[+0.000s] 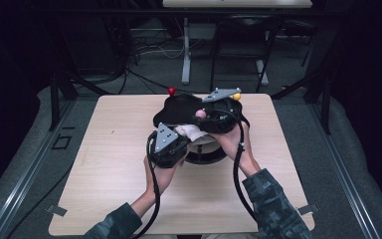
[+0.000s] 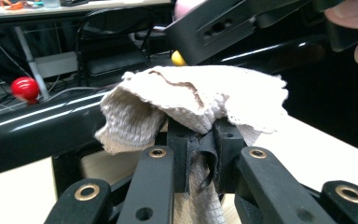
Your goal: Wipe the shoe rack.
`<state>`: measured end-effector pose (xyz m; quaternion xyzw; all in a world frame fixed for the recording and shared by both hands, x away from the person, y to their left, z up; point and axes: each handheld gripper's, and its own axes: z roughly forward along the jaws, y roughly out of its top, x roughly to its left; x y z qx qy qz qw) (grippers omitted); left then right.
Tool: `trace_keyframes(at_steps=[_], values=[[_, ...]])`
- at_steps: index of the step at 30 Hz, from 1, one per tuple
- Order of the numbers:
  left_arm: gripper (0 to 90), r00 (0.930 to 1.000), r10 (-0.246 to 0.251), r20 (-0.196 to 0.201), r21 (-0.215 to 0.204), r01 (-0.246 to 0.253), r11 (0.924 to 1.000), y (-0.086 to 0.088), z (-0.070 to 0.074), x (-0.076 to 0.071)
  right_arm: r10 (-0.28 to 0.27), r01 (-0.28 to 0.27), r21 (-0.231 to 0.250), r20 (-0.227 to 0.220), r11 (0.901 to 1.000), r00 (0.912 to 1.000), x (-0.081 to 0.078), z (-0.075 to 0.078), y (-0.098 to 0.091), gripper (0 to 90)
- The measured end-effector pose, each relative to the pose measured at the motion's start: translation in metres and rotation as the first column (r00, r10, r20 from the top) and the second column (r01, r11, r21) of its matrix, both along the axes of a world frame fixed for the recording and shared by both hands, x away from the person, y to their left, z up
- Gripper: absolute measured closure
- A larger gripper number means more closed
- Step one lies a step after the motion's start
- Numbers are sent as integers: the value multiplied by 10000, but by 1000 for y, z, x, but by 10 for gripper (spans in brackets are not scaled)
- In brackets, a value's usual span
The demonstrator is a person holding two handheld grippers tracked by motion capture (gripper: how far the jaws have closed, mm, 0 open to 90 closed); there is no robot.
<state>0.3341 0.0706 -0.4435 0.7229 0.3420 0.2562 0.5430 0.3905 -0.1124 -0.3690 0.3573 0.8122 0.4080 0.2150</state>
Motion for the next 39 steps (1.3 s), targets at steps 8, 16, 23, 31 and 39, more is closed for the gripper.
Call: trace_keyframes(at_steps=[8,16,23,31,39], values=[[800,9991,101,-407,581,-77,9983,18,-18,-5,-63,63,25,219,10000,9997,-3,-2,0,600],[800,9926,230,-1194,1109,-97,9938,20,-55,-2,-89,83,141,463,9999,9989,-6,-5,-1,600],[799,9882,273,-1508,1666,-18,9860,7,-86,0,-68,46,329,677,9994,9977,-12,-8,-5,600],[797,9863,79,-1648,2170,284,9758,-8,-108,3,114,-161,563,826,9983,9965,-18,-10,-14,600],[795,9814,-271,-1899,2441,739,9669,-20,-123,5,344,-408,716,883,9966,9955,-27,-12,-27,600]])
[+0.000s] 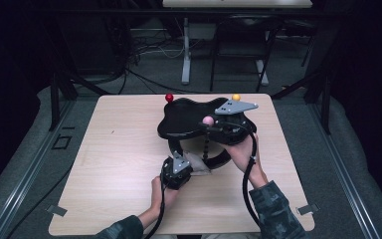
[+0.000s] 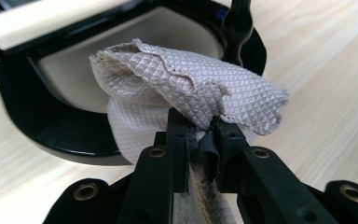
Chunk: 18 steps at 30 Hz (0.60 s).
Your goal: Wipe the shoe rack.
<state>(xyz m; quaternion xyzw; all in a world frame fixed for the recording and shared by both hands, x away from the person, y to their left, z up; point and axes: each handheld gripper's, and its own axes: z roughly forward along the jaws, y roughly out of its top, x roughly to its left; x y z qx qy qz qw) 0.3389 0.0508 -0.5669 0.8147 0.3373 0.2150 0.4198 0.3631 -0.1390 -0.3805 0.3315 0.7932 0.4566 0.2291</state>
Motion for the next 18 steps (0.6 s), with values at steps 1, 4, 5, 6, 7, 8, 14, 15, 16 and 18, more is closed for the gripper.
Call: trace_keyframes(at_steps=[1,4,5,6,7,8,14,15,16,18], values=[[795,10000,-32,-33,31,32,10000,-1,-2,0,-36,36,-15,26,10000,10000,-1,0,-2,600],[794,9999,-14,-124,52,14,10000,-2,-7,3,69,-69,2,52,10000,10000,-4,-1,-6,600],[794,9999,18,-142,-12,-18,10000,-2,-8,4,119,-119,7,57,9999,9999,-5,-1,-8,600],[793,9999,42,-140,6,-42,10000,-2,-8,5,157,-157,3,55,9999,9999,-6,0,-9,600],[793,9998,74,-196,-20,-75,10000,-1,-9,6,251,-251,-3,71,9997,9997,-7,-1,-11,600],[793,9998,74,-202,30,-74,10000,0,-9,7,283,-283,-14,62,9996,9996,-8,0,-14,601],[790,9993,208,-298,-104,-211,9997,5,-9,12,492,-492,-12,22,9988,9988,-11,0,-25,600],[790,9992,259,-314,-89,-262,9996,7,-9,13,497,-497,-11,33,9988,9988,-11,0,-27,600],[790,9988,358,-338,-117,-362,9993,9,-9,14,457,-457,-22,43,9990,9989,-12,0,-28,599],[790,9981,492,-365,-96,-496,9987,15,-9,19,408,-408,21,81,9992,9991,-13,-1,-31,599]])
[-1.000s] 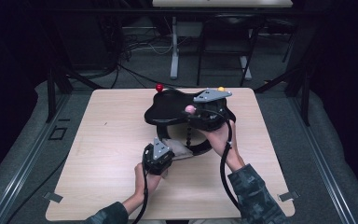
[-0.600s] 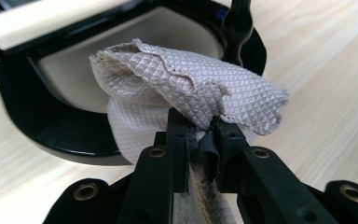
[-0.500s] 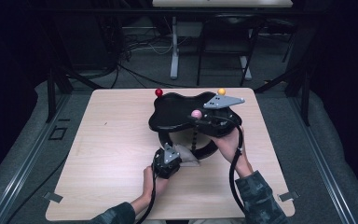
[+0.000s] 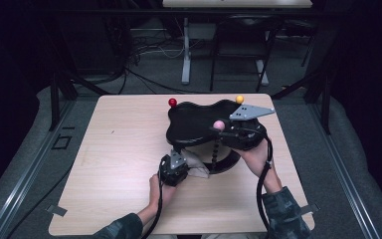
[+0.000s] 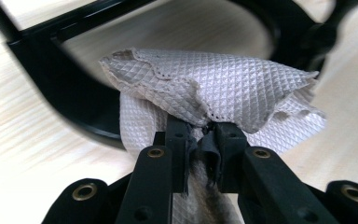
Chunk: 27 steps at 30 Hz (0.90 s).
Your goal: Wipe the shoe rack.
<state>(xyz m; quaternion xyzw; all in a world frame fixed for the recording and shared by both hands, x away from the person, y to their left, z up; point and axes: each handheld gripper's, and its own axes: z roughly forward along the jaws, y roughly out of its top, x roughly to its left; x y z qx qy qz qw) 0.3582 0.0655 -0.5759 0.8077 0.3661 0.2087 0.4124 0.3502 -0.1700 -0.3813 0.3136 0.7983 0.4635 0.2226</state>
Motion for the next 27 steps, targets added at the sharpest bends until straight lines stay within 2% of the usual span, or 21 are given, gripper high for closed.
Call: trace_keyframes(at_steps=[5,9,12,16,18,24,27], values=[[787,9990,373,-259,-93,-376,9993,11,0,12,-115,114,78,95,9999,9999,-2,-2,-5,598],[783,9978,593,-301,-132,-597,9981,19,4,21,-234,233,66,190,9997,9995,-4,-3,-7,596],[783,9969,720,-320,-167,-725,9972,23,6,28,-563,570,-166,395,9982,9976,-6,-4,-8,595],[783,9955,856,-399,-293,-868,9958,28,5,38,-772,781,-152,487,9968,9958,-7,-5,-11,595],[783,9953,882,-402,-178,-890,9959,29,4,43,-903,914,-186,538,9956,9945,-7,-6,-11,595],[783,9934,1030,-506,-193,-1041,9944,31,3,60,-1012,1027,-201,657,9945,9927,-7,-7,-12,595],[784,9920,1155,-513,-7,-1157,9933,32,2,70,-1016,1032,-168,767,9945,9919,-8,-8,-11,596]])
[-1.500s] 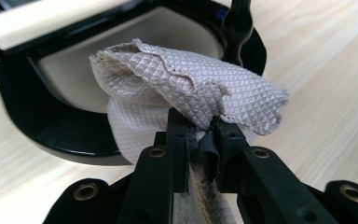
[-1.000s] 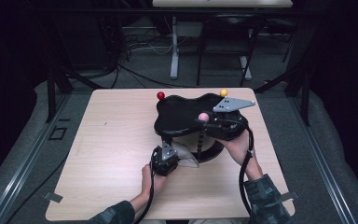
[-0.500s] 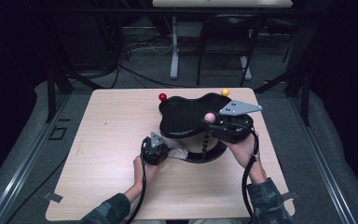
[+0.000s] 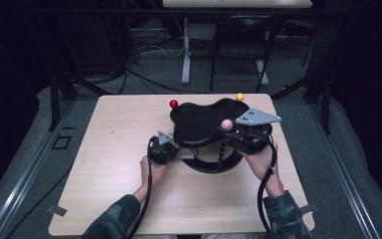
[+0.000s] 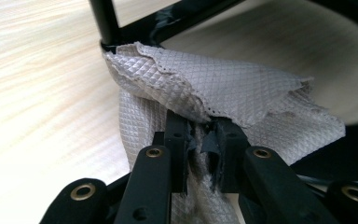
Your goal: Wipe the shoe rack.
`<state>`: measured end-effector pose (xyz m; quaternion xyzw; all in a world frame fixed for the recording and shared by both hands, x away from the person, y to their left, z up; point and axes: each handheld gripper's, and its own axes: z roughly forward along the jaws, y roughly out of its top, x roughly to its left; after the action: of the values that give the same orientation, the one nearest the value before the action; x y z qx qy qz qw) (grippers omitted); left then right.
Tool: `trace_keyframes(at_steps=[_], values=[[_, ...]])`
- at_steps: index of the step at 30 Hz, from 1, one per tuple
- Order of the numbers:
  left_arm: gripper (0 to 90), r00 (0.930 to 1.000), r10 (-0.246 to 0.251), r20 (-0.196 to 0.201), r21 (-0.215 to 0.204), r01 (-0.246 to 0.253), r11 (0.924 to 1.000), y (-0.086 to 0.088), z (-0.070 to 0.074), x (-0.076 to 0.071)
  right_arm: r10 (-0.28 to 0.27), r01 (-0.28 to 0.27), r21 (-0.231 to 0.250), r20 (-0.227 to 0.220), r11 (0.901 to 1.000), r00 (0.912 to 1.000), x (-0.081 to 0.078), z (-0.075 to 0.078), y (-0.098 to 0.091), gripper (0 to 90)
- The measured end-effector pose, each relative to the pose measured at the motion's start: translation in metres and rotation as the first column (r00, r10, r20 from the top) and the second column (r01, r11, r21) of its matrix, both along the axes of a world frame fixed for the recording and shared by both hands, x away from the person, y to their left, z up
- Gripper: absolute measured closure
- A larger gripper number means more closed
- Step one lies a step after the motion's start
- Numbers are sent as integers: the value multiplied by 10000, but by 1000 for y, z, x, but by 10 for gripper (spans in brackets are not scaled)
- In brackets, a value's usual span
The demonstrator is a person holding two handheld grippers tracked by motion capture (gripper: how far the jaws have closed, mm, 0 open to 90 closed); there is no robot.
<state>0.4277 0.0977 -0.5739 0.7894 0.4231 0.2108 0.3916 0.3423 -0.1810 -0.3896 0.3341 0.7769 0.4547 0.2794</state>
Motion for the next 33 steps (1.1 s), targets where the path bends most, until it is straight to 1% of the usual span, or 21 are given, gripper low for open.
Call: trace_keyframes(at_steps=[1,3,4,5,7,10,11,12,15,16,18,19,20,23,25,26,28,31,33], values=[[784,10000,14,-2,84,-14,10000,0,-1,3,-105,105,-61,19,9999,9999,-1,0,0,596],[784,9999,89,-68,129,-88,9999,1,-1,10,-102,102,-111,30,9999,9999,-1,-1,1,596],[784,9998,179,-22,123,-179,9998,1,-1,13,-81,81,-113,17,9999,10000,-1,-1,1,596],[785,9998,213,-38,172,-213,9996,1,-1,16,-203,204,-158,99,9997,9997,-1,-1,1,596],[785,9994,338,-45,183,-337,9993,1,-1,22,-233,235,-154,104,9996,9997,-2,-1,2,596],[786,9990,441,21,352,-441,9984,2,-3,29,-262,264,-136,116,9996,9996,-2,-1,2,596],[786,9988,497,-7,313,-496,9983,3,-4,32,-179,180,-88,101,9998,9998,-1,-2,2,596],[786,9986,536,-11,325,-535,9980,4,-4,34,-270,272,-126,114,9996,9996,-2,-2,2,596],[786,9978,664,-43,291,-662,9974,5,-6,41,-306,307,-100,103,9995,9995,-2,-2,2,596],[785,9973,737,-8,338,-737,9967,6,-7,43,-280,280,-72,111,9996,9995,-2,-2,2,596],[783,9959,903,-17,220,-903,9957,6,-9,47,-211,211,-21,79,9998,9997,-2,-2,2,596],[783,9952,981,-72,239,-979,9949,7,-9,49,-221,221,4,99,9998,9997,-2,-2,2,596],[783,9939,1102,-45,231,-1100,9937,7,-9,51,-203,203,-19,82,9998,9998,-2,-2,2,596],[783,9921,1258,-12,184,-1258,9919,7,-10,55,-313,313,-12,155,9995,9994,-2,-3,2,597],[783,9920,1262,-28,302,-1261,9916,8,-10,57,-304,304,8,165,9995,9994,-2,-3,2,596],[783,9908,1350,-52,238,-1348,9906,8,-10,58,-309,309,24,165,9995,9994,-2,-3,2,596],[783,9903,1388,-26,324,-1387,9898,8,-10,60,-229,228,90,149,9997,9996,-2,-4,2,596],[783,9877,1561,-57,301,-1558,9873,8,-9,63,-243,241,122,157,9996,9996,-2,-4,2,596],[786,9883,1525,-97,306,-1521,9879,8,-9,63,-228,227,101,130,9997,9997,-2,-4,2,596]])
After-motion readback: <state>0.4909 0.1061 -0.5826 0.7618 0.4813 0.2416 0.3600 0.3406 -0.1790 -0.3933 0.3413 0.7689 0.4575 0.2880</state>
